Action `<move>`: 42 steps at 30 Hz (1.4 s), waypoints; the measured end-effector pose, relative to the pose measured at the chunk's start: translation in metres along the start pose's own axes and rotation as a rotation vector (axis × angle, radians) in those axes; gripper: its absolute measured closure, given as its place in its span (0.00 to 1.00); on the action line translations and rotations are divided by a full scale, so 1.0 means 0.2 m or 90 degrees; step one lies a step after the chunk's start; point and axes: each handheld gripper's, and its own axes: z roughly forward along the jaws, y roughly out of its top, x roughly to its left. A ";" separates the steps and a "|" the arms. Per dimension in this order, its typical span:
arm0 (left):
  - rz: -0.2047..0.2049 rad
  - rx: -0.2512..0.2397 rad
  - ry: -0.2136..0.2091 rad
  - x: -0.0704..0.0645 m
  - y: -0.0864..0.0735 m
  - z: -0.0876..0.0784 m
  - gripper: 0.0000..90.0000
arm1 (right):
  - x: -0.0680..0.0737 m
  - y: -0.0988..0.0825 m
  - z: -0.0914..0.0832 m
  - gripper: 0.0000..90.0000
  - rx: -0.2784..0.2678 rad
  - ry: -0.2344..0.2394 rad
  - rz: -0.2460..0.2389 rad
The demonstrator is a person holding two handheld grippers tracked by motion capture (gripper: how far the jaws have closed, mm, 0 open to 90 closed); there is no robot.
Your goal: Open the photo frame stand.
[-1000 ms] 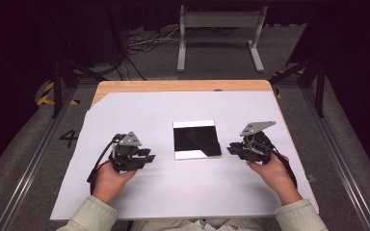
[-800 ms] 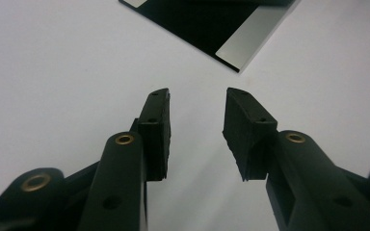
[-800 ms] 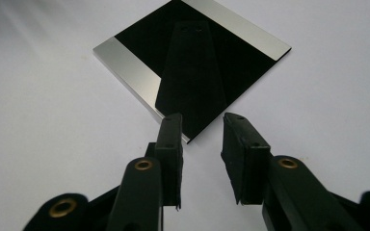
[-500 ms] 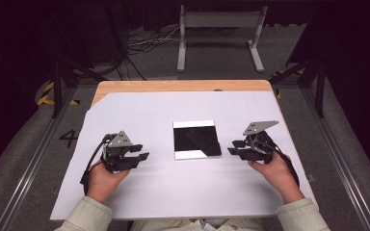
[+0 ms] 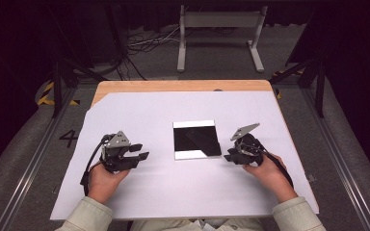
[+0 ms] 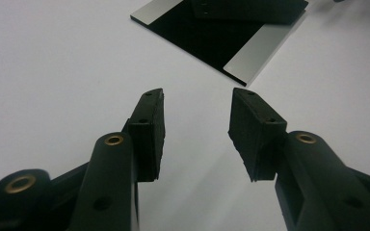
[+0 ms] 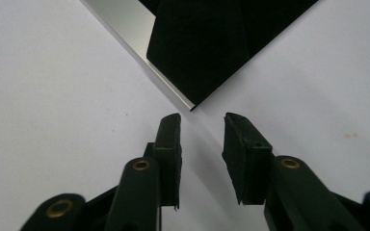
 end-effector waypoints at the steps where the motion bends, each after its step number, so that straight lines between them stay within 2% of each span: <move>1: 0.002 0.002 0.004 0.00 0.00 0.00 0.63 | 0.00 0.00 0.01 0.77 0.003 0.000 -0.002; 12: -0.001 0.004 0.008 0.00 -0.02 0.00 0.63 | 0.01 0.04 0.07 0.85 0.033 -0.004 -0.008; 16: -0.003 0.004 0.011 0.00 -0.03 -0.01 0.63 | 0.01 0.06 0.10 0.89 0.054 -0.004 -0.010; 26: -0.006 0.003 0.013 0.00 -0.03 -0.01 0.63 | 0.01 0.08 0.12 0.93 0.063 -0.006 -0.016; 29: -0.001 0.006 0.013 0.00 -0.03 -0.01 0.63 | 0.02 0.08 0.12 0.95 0.066 -0.007 -0.017; 34: 0.000 0.005 0.013 0.00 -0.03 -0.01 0.63 | 0.02 0.08 0.10 0.99 0.060 -0.009 -0.019; 42: 0.000 0.005 0.012 0.00 -0.03 -0.01 0.63 | 0.01 0.08 0.06 1.00 0.016 -0.006 -0.013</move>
